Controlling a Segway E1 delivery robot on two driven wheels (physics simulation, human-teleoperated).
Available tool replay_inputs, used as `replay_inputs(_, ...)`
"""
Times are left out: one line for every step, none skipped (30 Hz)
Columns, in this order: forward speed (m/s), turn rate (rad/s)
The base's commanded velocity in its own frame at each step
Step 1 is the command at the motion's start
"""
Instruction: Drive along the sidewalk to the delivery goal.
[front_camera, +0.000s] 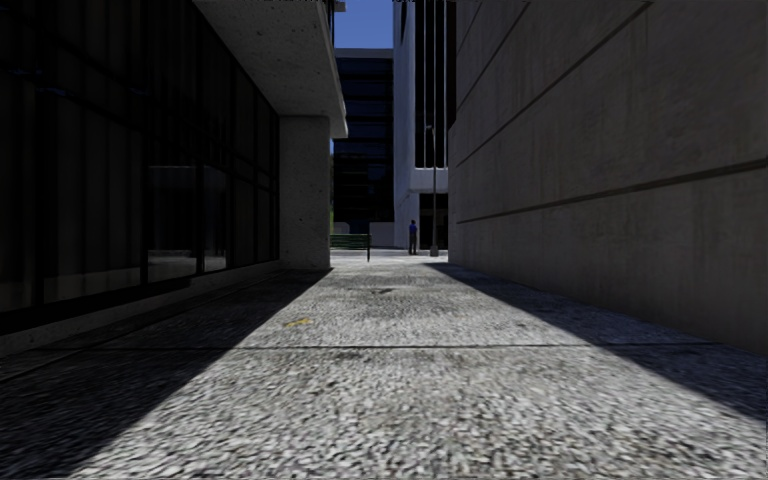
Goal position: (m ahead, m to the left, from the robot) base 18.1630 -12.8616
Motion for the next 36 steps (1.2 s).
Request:
replay_inputs(2.00,0.00)
replay_inputs(2.00,0.00)
replay_inputs(2.00,0.00)
replay_inputs(2.00,0.00)
replay_inputs(2.00,0.00)
replay_inputs(2.00,0.00)
replay_inputs(2.00,0.00)
replay_inputs(2.00,0.00)
replay_inputs(2.00,0.00)
replay_inputs(2.00,0.00)
replay_inputs(2.00,0.00)
replay_inputs(2.00,0.00)
replay_inputs(2.00,0.00)
replay_inputs(2.00,0.00)
replay_inputs(2.00,0.00)
replay_inputs(2.00,0.00)
replay_inputs(2.00,0.00)
replay_inputs(2.00,0.00)
replay_inputs(2.00,0.00)
replay_inputs(2.00,0.00)
replay_inputs(2.00,0.00)
replay_inputs(2.00,0.00)
replay_inputs(2.00,0.00)
replay_inputs(2.00,0.00)
replay_inputs(2.00,0.00)
replay_inputs(2.00,0.00)
replay_inputs(2.00,0.00)
replay_inputs(2.00,0.00)
replay_inputs(2.00,0.00)
replay_inputs(2.00,0.00)
replay_inputs(2.00,0.00)
replay_inputs(2.00,0.00)
replay_inputs(2.00,0.00)
replay_inputs(2.00,0.00)
replay_inputs(2.00,0.00)
replay_inputs(2.00,0.00)
